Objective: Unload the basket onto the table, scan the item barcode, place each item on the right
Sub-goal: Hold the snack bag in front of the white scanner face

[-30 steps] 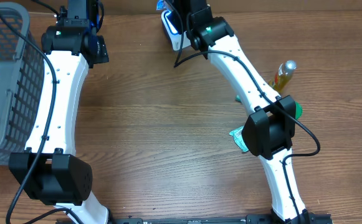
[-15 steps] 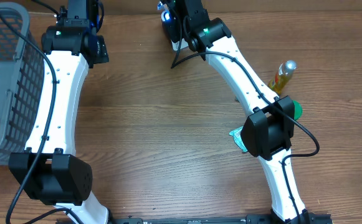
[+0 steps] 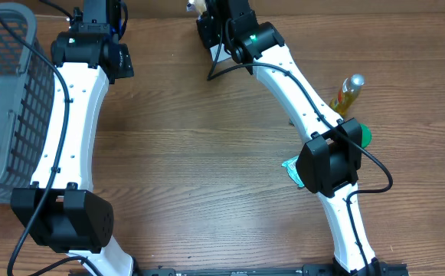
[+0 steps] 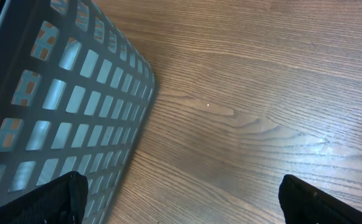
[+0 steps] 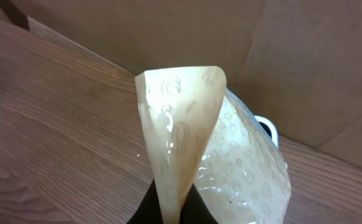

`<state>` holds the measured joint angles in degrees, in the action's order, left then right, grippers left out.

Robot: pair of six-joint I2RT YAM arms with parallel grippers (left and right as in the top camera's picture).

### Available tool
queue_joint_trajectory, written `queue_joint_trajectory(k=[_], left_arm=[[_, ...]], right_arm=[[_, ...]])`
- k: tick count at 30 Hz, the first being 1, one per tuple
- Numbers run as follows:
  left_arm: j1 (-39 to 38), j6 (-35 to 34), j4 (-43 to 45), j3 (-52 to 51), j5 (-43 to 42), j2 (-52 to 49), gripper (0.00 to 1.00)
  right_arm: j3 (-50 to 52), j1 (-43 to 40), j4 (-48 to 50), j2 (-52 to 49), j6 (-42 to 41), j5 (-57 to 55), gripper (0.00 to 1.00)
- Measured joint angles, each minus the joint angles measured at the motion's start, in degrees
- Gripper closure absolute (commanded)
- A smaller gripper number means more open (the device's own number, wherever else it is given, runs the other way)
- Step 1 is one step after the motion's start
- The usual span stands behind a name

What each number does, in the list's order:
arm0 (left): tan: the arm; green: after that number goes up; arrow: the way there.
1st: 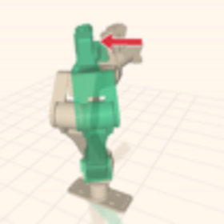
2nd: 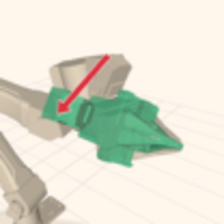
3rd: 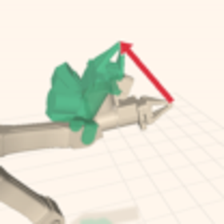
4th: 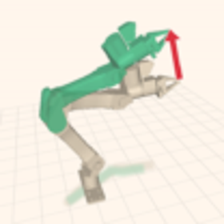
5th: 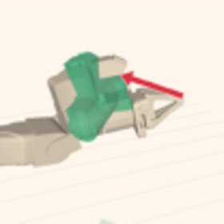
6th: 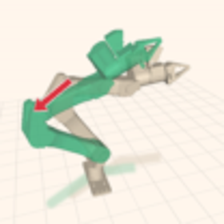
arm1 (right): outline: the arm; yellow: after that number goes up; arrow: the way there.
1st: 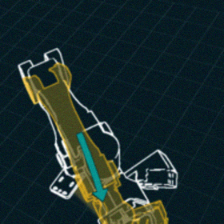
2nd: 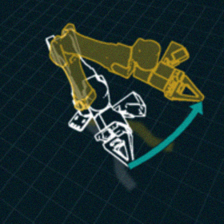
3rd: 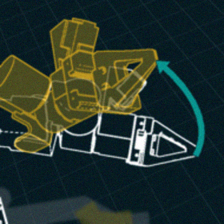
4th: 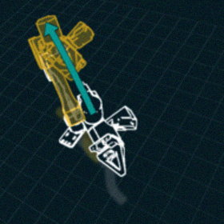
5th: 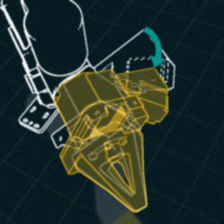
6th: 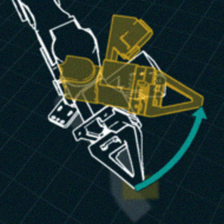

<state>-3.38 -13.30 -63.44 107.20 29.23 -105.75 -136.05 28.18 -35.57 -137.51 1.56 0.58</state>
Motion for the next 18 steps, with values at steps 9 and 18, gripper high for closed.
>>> queue_joint_trajectory(k=[9, 18], left_arm=[[0.0, 0.0, 0.0, 0.0, 0.0, 0.0, 0.00], [0.0, 0.0, 0.0, 0.0, 0.0, 0.0, 0.00]], right_arm=[[0.0, 0.0, -2.4, 0.0, -2.3, 1.1, 0.96], [0.0, 0.0, -2.8, 0.0, -4.3, 1.6, 0.96]])
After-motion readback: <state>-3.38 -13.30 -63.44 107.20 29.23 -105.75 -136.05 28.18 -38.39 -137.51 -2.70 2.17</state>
